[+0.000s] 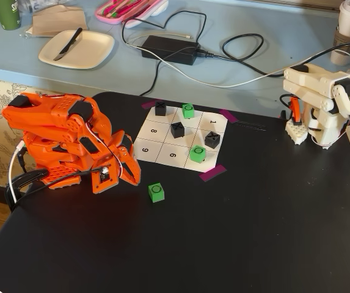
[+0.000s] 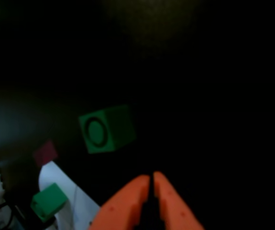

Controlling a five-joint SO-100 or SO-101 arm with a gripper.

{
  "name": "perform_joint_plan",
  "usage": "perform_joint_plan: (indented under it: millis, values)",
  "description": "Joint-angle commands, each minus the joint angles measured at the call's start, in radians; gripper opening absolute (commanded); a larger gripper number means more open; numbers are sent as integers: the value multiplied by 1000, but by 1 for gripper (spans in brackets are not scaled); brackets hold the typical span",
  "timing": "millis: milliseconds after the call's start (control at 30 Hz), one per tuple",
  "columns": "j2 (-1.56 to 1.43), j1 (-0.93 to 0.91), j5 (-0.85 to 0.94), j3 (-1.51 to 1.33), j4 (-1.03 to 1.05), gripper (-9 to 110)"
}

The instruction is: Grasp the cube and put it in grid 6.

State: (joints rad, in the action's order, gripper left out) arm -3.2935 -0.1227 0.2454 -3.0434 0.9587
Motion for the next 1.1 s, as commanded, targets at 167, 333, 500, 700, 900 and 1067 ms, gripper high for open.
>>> perform_joint_plan:
  millis: [167,333,500,700,900,1067]
  values:
    - [-8,-14,-17,-20,2,0]
    - [-8,8,-8,55,57,0]
    - [115,61,-15,204,94,0]
    - [339,87,-8,417,114,0]
    - [505,104,124,670,229,0]
    - [640,87,219,916,362,0]
